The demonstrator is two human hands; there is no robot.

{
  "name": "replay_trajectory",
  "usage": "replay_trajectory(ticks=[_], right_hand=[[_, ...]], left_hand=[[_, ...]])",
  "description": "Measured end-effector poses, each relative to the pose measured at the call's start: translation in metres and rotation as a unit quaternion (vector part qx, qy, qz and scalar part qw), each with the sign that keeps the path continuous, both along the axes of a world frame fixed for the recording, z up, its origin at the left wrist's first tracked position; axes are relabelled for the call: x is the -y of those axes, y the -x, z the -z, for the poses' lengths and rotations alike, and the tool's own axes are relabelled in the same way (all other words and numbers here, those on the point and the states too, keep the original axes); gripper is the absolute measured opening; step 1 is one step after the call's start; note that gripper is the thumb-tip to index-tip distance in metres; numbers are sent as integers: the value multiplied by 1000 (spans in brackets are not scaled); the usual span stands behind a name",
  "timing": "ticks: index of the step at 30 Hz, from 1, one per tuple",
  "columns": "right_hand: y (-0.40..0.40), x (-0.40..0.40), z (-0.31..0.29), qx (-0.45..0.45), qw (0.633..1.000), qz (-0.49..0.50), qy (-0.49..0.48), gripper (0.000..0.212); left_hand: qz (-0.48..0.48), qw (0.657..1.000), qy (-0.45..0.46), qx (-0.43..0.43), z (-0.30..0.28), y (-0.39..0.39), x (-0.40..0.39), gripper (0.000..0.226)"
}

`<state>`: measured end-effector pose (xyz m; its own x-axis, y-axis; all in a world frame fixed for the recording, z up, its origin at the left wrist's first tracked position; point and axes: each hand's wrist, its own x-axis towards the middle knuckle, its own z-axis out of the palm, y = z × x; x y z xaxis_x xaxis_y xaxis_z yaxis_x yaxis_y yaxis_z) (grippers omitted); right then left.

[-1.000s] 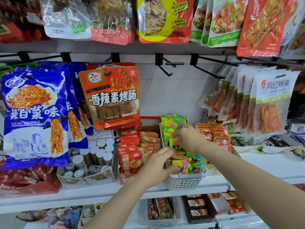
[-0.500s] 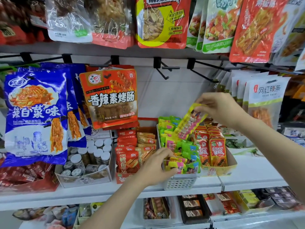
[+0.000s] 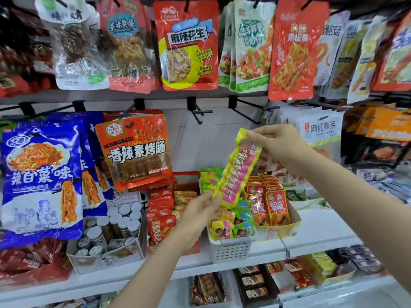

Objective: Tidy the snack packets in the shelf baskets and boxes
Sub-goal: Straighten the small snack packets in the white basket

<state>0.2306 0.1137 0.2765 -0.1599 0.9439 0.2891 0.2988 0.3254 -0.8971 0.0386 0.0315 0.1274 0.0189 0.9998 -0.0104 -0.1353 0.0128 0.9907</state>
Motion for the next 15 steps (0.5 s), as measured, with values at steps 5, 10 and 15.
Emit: replay_trajectory(ticks=[5, 10, 15], right_hand=[[-4, -3, -4, 54, 998, 25, -11, 11], [-9, -6, 4, 82, 996, 41, 17, 20], [-6, -4, 4, 70, 997, 34, 21, 14]], left_hand=[[-37, 995, -10, 97, -3, 5, 14, 28], [-24, 994, -3, 107, 0, 11, 17, 24], [55, 980, 43, 187, 0, 13, 17, 36]])
